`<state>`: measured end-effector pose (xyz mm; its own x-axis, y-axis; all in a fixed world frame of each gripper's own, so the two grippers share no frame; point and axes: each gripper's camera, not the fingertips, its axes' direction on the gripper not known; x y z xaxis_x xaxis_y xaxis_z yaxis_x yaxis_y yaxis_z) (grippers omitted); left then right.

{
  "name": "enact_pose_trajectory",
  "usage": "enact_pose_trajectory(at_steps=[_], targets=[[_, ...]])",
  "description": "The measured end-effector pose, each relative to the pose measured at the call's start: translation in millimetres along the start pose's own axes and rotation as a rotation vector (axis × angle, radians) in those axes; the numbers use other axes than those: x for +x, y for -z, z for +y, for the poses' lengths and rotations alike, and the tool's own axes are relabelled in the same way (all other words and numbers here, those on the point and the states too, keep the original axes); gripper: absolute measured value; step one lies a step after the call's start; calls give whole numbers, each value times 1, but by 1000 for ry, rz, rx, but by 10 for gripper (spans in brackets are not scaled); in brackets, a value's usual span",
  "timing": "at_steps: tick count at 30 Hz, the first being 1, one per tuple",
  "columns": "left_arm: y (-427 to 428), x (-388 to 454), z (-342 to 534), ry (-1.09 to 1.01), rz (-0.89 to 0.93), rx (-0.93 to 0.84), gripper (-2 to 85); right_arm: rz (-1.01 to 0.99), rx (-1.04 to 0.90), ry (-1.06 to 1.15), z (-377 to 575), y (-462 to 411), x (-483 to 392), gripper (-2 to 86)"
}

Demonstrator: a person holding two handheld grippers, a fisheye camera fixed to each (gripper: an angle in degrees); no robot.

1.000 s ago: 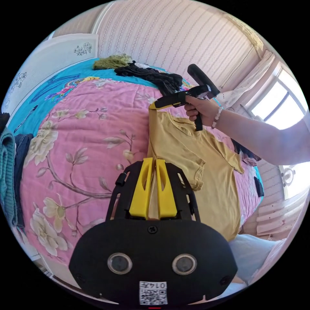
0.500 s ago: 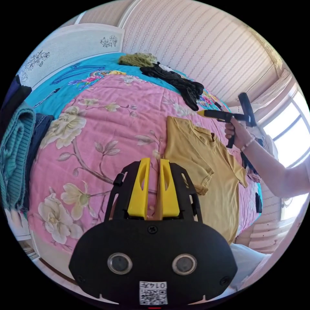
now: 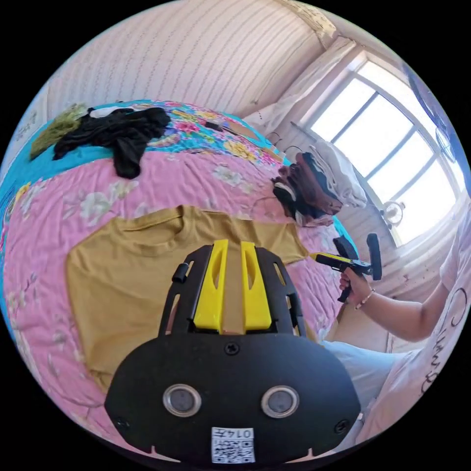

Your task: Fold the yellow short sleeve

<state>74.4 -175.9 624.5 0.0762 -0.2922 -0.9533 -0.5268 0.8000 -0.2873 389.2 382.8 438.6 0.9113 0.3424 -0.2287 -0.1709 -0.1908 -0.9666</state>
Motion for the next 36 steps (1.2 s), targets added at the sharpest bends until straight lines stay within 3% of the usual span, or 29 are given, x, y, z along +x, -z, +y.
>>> enact_pose_trajectory(at_steps=[2,7,13,16,22,26,36], targets=[[-40,24,-26,-73,64,-55,57,38,0,-57,5,2,17,98],[-137,84,-84,-218,151,-128,64,-88,13,-156,14,3,51,95],[-247,133,-119,-388,49,-321,66,-243,25,-209,11,-3,81,53],[-285,137,-121,-436,21,-497,13,-288,-14,-260,9,-6,95,31],[-210,109,-128,-339,112,-270,-8,-502,81,-197,19,28,104,16],[-118,71,-91,-235,105,-75,-10,-657,20,7,25,44,70,14],[-16,-3,24,78,-123,-123,-10,-682,-197,382,58,32,-50,13]])
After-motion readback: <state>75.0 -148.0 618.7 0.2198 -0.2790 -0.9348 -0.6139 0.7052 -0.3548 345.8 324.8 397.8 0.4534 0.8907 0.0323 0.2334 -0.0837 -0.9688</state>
